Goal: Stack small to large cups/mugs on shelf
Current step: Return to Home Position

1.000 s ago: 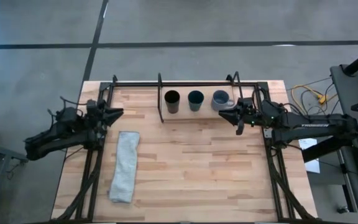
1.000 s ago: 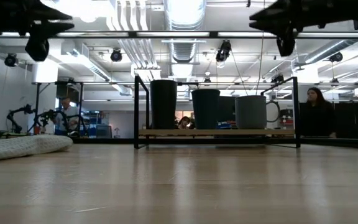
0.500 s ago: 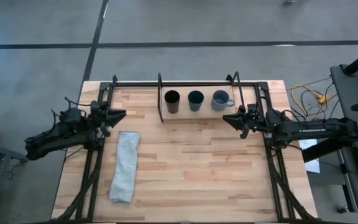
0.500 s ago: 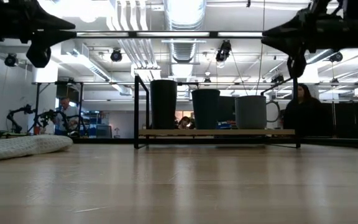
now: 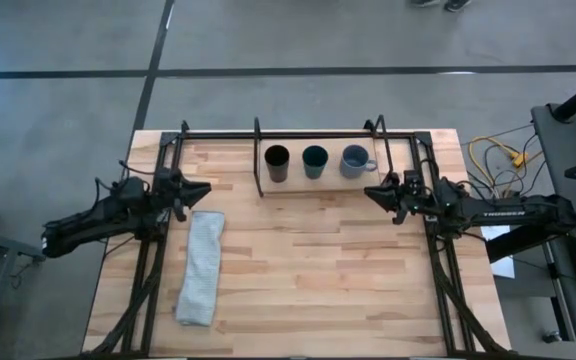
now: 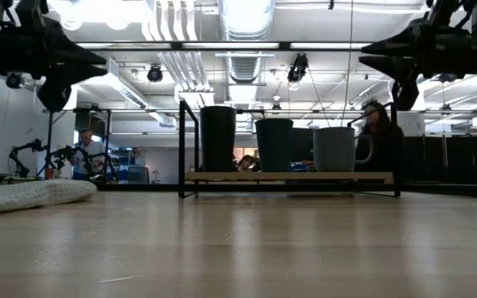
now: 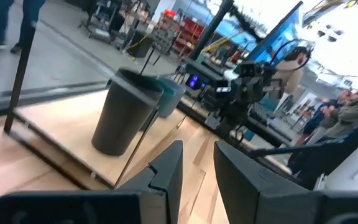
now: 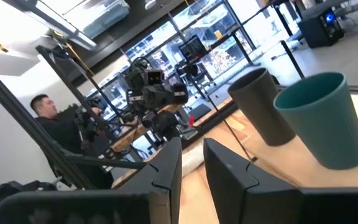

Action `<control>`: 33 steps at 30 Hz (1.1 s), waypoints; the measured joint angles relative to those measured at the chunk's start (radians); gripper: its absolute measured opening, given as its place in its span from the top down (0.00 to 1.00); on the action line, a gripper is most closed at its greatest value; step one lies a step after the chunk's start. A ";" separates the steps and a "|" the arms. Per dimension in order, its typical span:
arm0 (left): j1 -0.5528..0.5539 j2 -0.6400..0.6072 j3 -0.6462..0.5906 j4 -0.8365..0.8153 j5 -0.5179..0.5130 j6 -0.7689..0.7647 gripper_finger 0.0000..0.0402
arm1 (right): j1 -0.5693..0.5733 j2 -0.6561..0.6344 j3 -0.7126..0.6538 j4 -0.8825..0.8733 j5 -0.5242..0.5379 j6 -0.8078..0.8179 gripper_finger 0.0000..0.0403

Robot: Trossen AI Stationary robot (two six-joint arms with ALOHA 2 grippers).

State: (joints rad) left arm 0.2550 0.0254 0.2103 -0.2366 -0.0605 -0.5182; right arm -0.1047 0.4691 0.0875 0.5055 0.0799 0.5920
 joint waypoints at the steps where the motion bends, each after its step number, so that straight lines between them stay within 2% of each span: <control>1: 0.000 0.000 -0.007 -0.005 0.000 0.000 0.81 | 0.000 -0.003 -0.007 0.000 0.000 0.009 0.84; 16: 0.000 0.000 -0.031 -0.015 -0.012 0.001 0.81 | 0.000 -0.029 -0.053 0.006 0.001 0.047 0.84; 33: 0.000 0.000 -0.121 0.005 -0.026 -0.053 0.81 | 0.000 -0.028 -0.079 -0.021 0.036 0.075 0.84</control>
State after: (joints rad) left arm 0.2546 0.0257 0.0895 -0.2313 -0.0868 -0.5714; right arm -0.1051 0.4408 0.0086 0.4847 0.1162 0.6671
